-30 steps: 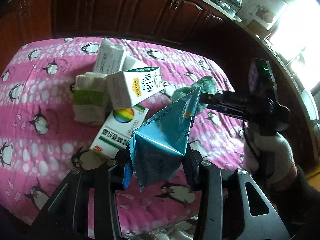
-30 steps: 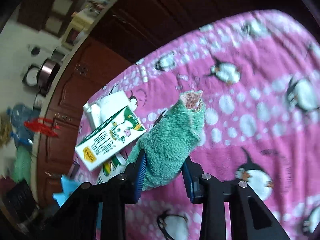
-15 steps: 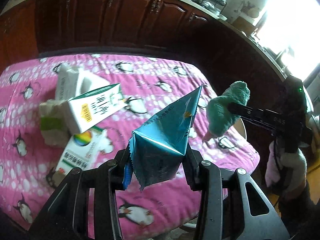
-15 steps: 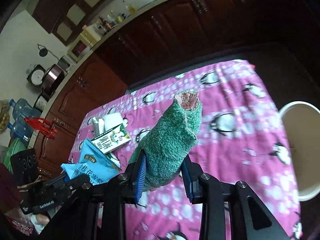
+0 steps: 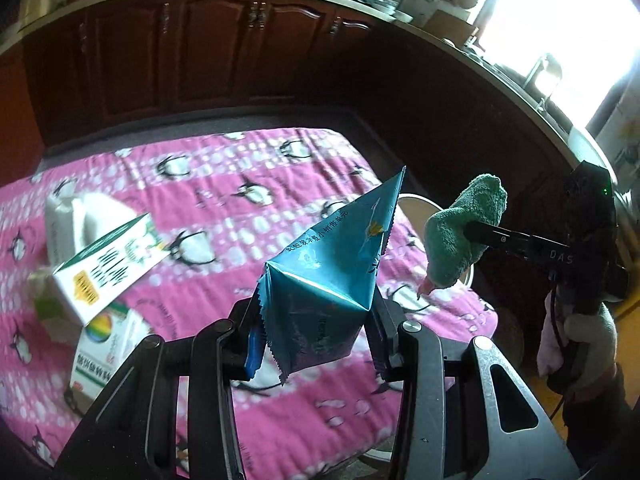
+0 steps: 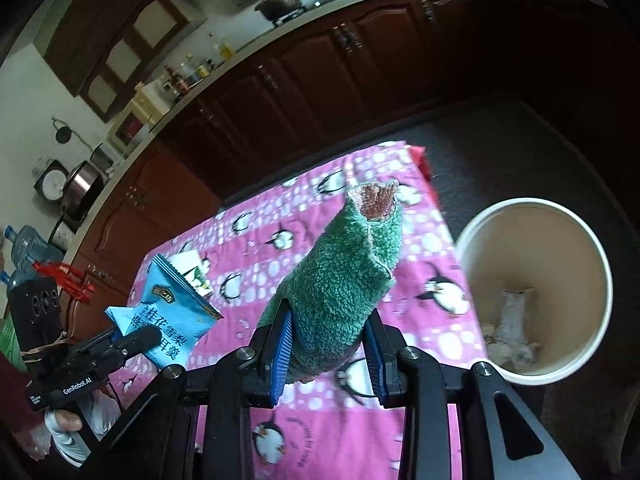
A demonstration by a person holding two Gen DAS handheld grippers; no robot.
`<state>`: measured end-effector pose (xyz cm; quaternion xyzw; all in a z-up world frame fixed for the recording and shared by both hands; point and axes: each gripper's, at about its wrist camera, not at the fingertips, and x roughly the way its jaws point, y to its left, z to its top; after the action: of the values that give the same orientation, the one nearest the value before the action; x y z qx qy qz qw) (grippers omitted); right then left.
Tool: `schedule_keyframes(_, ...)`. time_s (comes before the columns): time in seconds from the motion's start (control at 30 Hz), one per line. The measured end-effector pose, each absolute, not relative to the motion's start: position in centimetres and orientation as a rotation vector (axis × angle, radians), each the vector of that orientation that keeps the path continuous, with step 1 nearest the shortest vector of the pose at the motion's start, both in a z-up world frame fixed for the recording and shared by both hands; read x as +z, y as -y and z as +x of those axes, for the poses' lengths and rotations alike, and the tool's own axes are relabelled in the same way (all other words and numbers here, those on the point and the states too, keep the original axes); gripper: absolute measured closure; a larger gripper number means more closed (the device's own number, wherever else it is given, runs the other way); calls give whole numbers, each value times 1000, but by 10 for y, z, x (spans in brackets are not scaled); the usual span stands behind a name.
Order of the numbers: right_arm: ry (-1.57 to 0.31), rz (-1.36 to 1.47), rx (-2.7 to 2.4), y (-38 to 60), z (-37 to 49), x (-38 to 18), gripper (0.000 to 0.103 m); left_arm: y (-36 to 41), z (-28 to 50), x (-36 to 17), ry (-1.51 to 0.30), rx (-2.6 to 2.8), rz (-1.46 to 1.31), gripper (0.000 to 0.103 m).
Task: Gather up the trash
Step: 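Carry the blue bag and green towel over the white bucket with both grippers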
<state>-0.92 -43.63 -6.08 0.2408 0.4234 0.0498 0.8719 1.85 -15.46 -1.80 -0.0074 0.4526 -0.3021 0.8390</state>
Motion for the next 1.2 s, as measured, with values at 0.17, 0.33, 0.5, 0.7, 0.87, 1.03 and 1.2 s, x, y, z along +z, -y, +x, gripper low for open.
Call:
schedule_keyframes(0.17, -876, 509, 57, 458, -21, -58, 71, 183, 22, -17, -957, -677, 18, 63)
schedule_keyframes(0.33, -873, 523, 7, 480, -31, -59, 71, 208, 25, -18, -962, -710, 38, 63)
schedule_keyframes(0.5, -876, 537, -39, 500, -42, -63, 71, 233, 27, -20, -967, -741, 60, 63)
schedule_keyframes(0.7, -883, 554, -90, 519, -52, -68, 71, 260, 32, -25, -980, -773, 75, 63)
schedule_keyframes(0.87, -890, 563, -127, 534, -59, -73, 71, 283, 36, -31, -994, -801, 93, 63)
schedule_keyframes(1.03, -897, 576, -152, 546, -64, -78, 71, 301, 39, -35, -1004, -823, 102, 63)
schedule_keyframes(1.2, -904, 588, -176, 554, -65, -84, 71, 316, 42, -41, -1019, -838, 109, 63)
